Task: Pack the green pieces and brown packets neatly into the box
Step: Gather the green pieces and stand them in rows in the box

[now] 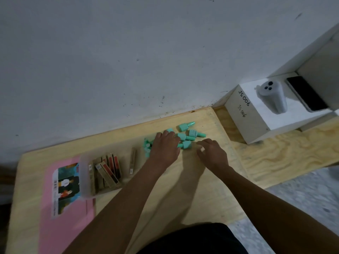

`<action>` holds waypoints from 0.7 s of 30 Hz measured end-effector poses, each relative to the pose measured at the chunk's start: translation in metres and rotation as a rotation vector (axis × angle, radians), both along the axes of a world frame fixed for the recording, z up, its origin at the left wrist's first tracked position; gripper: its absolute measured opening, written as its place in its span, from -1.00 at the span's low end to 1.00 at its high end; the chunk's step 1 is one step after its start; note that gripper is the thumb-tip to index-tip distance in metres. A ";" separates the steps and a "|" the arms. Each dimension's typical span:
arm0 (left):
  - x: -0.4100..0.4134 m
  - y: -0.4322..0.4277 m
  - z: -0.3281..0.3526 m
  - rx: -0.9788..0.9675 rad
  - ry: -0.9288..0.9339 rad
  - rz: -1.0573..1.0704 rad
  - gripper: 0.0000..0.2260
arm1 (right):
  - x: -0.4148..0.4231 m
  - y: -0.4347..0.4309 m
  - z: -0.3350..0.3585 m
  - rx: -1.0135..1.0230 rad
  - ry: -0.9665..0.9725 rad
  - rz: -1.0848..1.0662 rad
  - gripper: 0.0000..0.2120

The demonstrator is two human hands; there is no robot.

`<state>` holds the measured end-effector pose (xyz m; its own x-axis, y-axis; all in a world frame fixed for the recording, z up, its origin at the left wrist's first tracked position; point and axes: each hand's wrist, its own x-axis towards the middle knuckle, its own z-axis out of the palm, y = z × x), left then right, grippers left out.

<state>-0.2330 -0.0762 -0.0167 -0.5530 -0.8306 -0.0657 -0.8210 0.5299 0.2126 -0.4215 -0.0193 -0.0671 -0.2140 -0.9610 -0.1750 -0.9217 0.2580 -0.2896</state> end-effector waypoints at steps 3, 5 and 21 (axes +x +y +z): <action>-0.024 -0.016 -0.005 0.065 -0.288 -0.058 -0.78 | -0.001 -0.017 0.001 -0.069 0.033 0.032 -0.67; -0.035 -0.020 -0.011 0.088 -0.393 -0.097 -0.80 | -0.005 -0.030 0.001 -0.087 0.054 0.034 -0.66; -0.037 -0.021 -0.020 0.121 -0.132 0.034 -0.79 | -0.032 -0.040 -0.003 -0.114 -0.610 -0.452 -0.74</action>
<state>-0.2699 -0.0972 -0.0370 -0.5052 -0.8300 -0.2365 -0.8627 0.4787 0.1629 -0.4533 -0.0591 -0.0702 -0.4876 -0.8223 -0.2934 -0.4022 0.5098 -0.7605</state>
